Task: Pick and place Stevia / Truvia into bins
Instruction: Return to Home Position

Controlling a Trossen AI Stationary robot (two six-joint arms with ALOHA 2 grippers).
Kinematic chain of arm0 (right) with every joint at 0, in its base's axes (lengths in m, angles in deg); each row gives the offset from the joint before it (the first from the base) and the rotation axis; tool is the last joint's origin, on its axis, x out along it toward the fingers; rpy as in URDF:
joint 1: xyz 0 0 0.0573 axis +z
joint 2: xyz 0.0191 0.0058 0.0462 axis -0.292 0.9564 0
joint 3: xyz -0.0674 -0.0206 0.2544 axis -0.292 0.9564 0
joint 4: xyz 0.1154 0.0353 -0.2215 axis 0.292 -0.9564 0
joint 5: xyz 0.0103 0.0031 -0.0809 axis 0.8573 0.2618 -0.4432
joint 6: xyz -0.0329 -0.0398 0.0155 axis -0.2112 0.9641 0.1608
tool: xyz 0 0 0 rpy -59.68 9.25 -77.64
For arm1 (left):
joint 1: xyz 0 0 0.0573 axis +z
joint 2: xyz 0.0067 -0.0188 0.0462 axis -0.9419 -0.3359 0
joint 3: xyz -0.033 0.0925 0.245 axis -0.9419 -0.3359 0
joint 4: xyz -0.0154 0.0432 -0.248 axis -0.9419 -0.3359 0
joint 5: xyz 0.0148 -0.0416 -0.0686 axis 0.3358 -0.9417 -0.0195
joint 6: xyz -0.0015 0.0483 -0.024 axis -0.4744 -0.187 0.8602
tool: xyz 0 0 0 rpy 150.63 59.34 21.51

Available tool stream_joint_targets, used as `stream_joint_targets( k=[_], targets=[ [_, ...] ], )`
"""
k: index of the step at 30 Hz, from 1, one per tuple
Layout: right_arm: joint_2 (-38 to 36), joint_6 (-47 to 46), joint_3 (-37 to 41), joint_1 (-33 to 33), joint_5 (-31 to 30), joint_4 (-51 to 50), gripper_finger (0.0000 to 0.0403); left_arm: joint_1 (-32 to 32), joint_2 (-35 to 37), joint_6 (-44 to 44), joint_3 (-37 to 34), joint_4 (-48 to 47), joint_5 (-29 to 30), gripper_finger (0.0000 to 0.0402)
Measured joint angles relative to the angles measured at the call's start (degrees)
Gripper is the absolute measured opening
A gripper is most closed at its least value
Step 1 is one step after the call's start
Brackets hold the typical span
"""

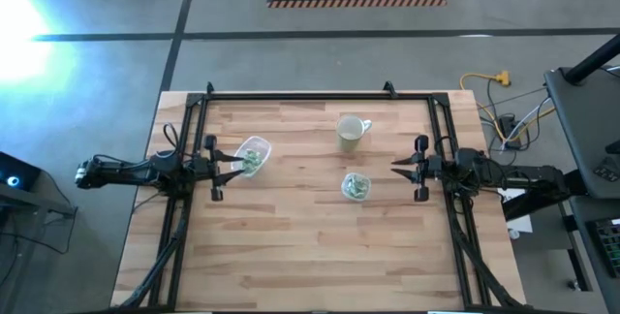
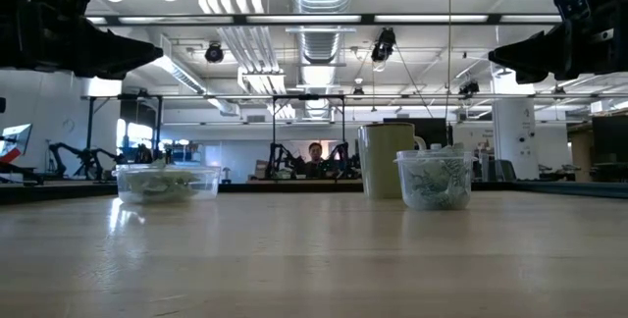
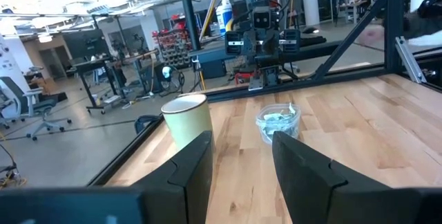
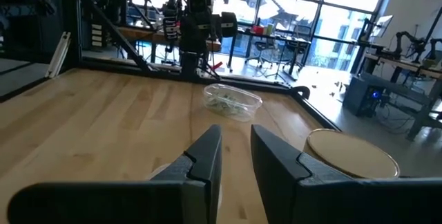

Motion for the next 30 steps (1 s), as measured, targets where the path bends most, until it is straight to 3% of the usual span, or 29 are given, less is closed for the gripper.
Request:
stream_joint_targets(
  k=[30],
  targets=[
    [0.00,0.65,0.00,0.00,-0.02,0.00,0.0068,0.00,0.02,0.00,0.00,0.00,0.02,0.0135]
  ],
)
